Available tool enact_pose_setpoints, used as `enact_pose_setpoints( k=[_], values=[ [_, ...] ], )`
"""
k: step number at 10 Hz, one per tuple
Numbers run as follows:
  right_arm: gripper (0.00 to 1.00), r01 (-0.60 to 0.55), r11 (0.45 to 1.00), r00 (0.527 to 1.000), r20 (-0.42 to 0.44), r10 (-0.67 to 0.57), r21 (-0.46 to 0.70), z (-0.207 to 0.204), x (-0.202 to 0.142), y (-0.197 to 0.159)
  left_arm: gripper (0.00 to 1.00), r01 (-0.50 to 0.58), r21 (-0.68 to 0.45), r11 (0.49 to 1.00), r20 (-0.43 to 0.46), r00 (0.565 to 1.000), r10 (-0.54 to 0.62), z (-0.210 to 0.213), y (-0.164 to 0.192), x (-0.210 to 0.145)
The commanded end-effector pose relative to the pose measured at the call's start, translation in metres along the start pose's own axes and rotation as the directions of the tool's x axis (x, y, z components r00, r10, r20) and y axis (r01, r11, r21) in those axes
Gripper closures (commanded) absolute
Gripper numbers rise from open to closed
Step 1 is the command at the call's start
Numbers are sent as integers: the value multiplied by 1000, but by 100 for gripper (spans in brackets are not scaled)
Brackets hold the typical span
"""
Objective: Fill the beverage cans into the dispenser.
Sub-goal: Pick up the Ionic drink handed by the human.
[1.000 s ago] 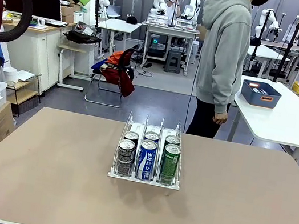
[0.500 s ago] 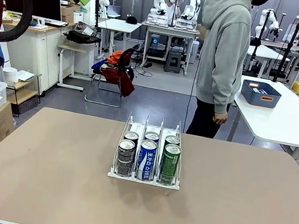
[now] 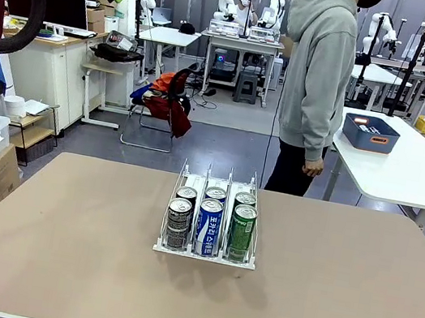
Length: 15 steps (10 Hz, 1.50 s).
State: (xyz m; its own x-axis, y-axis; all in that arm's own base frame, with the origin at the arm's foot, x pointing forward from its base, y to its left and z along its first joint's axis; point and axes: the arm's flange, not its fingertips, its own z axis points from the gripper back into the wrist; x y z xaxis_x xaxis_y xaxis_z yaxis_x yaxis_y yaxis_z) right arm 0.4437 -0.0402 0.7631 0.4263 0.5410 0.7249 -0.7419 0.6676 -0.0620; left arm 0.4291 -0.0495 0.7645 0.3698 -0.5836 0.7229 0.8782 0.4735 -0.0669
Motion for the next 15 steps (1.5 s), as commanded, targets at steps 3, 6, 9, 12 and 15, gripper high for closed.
enact_pose_setpoints(
  k=[3, 6, 9, 12, 15],
  values=[
    [0, 25, 999, 1000, -16, -25, -24, 3, -3, 18, 0, 23, -54, 998, 29, 999, -22, 9, -3, -3],
    [0, -2, 1000, 1000, 0, 2, -6, 7, 0, 11, 0, 3, -32, 999, 11, 1000, -2, 4, -6, 1],
    [0, -2, 1000, 1000, 0, 2, -6, 7, 0, 11, 0, 3, -32, 999, 11, 1000, -2, 4, -6, 1],
    [0, -2, 1000, 1000, 0, 2, -6, 7, 0, 11, 0, 3, -32, 999, 11, 1000, -2, 4, -6, 1],
    [0, -2, 1000, 1000, 0, 2, -6, 7, 0, 11, 0, 3, -32, 999, 11, 1000, -2, 4, -6, 1]
  ],
)
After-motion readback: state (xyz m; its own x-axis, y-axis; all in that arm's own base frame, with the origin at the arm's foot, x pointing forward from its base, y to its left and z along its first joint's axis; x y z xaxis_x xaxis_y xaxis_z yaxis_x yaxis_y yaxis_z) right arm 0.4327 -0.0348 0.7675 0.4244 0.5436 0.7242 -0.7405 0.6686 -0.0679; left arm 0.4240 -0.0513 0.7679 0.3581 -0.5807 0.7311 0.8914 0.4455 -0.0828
